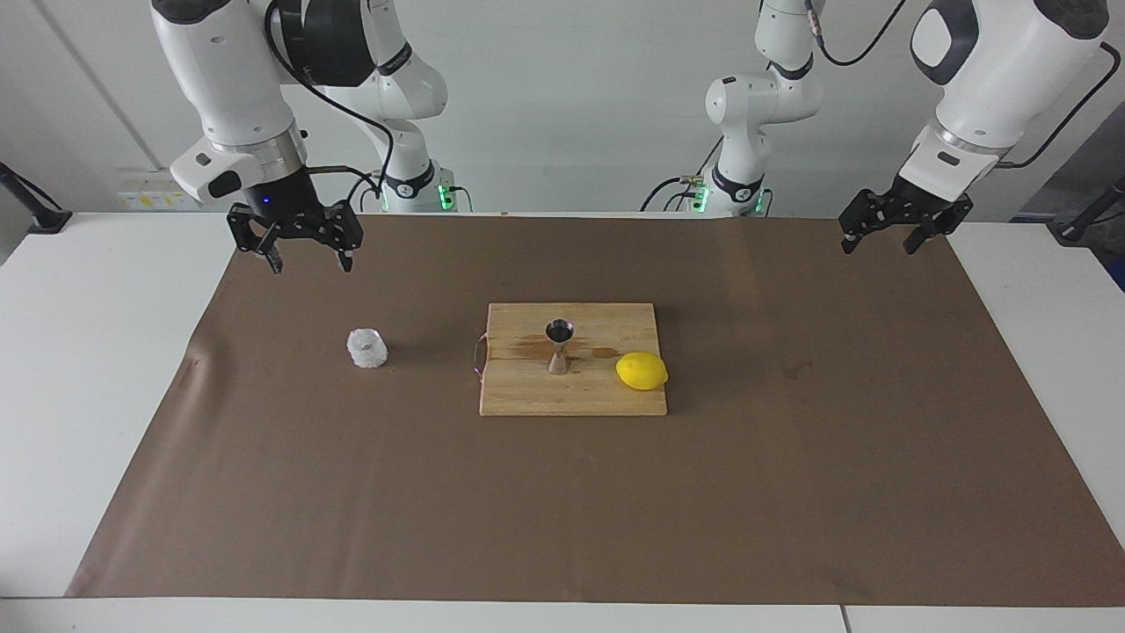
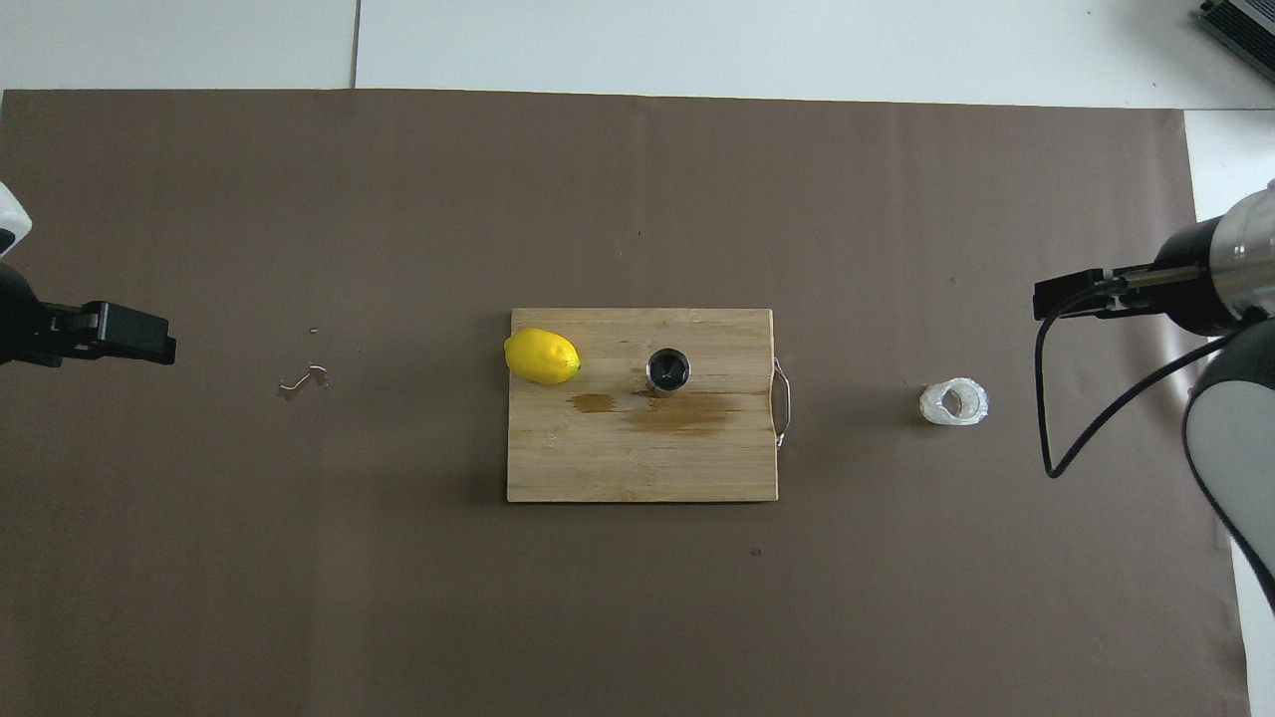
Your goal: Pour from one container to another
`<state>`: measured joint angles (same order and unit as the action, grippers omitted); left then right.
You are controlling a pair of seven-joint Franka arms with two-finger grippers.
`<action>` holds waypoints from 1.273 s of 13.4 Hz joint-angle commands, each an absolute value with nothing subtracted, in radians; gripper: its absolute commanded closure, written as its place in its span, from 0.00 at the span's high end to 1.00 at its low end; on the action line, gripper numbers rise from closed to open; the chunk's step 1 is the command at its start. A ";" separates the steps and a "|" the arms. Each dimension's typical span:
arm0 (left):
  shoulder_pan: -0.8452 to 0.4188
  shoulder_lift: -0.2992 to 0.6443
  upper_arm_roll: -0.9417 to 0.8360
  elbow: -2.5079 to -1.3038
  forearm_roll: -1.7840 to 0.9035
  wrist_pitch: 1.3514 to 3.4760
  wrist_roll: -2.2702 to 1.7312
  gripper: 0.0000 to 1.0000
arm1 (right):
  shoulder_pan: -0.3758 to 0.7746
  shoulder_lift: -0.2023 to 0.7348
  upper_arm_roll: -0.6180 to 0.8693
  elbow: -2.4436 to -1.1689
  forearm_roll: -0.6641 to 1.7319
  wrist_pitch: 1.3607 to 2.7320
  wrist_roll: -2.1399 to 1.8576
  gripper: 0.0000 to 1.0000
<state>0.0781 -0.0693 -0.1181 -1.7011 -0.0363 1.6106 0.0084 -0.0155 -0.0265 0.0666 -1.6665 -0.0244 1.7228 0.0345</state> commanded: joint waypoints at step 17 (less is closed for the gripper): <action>0.074 -0.074 -0.110 -1.706 -0.029 1.617 0.012 1.00 | -0.026 -0.055 0.086 -1.666 -0.021 1.582 0.201 1.00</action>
